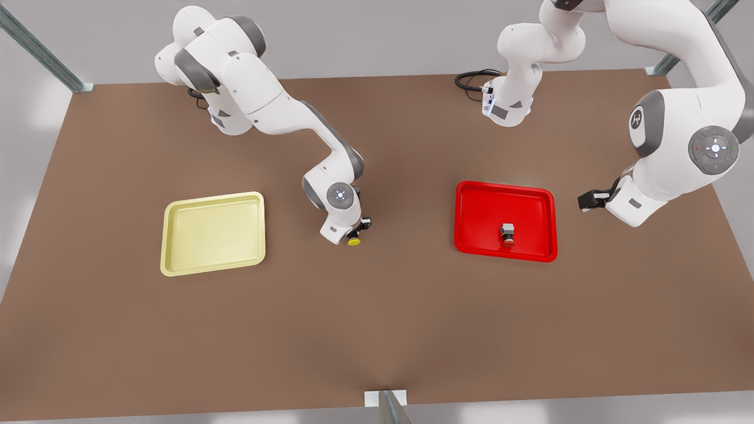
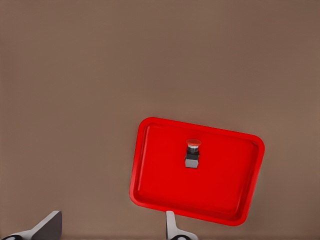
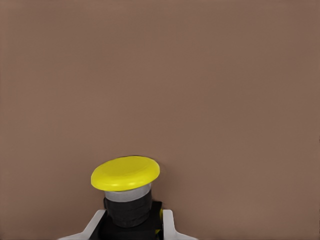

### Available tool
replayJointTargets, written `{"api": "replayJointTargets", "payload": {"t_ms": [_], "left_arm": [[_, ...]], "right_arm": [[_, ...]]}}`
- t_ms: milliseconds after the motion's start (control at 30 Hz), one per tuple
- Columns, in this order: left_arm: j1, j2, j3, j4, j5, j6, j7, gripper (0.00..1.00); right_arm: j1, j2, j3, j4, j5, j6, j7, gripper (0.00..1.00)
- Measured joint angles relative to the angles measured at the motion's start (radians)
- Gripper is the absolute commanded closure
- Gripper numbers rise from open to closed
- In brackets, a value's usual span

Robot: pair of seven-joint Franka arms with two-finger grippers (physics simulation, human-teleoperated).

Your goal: Place the switches on the corresponding trays according to their colors

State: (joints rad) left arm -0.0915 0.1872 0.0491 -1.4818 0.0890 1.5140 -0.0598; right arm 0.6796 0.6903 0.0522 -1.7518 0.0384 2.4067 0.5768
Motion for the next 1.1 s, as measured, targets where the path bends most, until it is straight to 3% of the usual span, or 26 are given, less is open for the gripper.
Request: {"api": "replayJointTargets", "payload": {"t_ms": [433,567,600,900,967,1000,1033,1100], "left_arm": [[-0.001,0.000,0.000,0.000,0.001,0.000,0.000,0.00],[-0.001,0.001,0.002,0.000,0.001,0.000,0.000,0.00],[-0.001,0.002,0.002,0.000,0.001,0.000,0.000,0.00],[-0.001,0.002,0.002,0.000,0.001,0.000,0.000,0.00],[-0.001,0.002,0.002,0.000,0.001,0.000,0.000,0.00],[-0.001,0.002,0.002,0.000,0.001,0.000,0.000,0.00],[-0.001,0.002,0.002,0.000,0.001,0.000,0.000,0.00],[-0.001,0.002,0.002,0.000,0.001,0.000,0.000,0.00]], "right_arm": [[0.000,-0.001,0.004,0.000,0.018,0.005,-0.013,0.50],[-0.002,-0.012,0.005,0.002,-0.128,-0.035,0.091,0.49],[-0.008,-0.013,0.007,0.002,-0.137,-0.039,0.097,0.45],[-0.011,-0.011,0.009,0.015,-0.040,-0.042,0.020,0.45],[-0.008,-0.010,0.009,0.018,-0.033,-0.041,0.017,0.41],[-0.006,-0.008,0.009,0.019,-0.031,-0.040,0.016,0.07],[-0.003,-0.005,0.009,0.020,-0.027,-0.036,0.016,0.00],[-0.001,0.006,0.009,0.036,-0.017,-0.034,0.009,0.00]]}}
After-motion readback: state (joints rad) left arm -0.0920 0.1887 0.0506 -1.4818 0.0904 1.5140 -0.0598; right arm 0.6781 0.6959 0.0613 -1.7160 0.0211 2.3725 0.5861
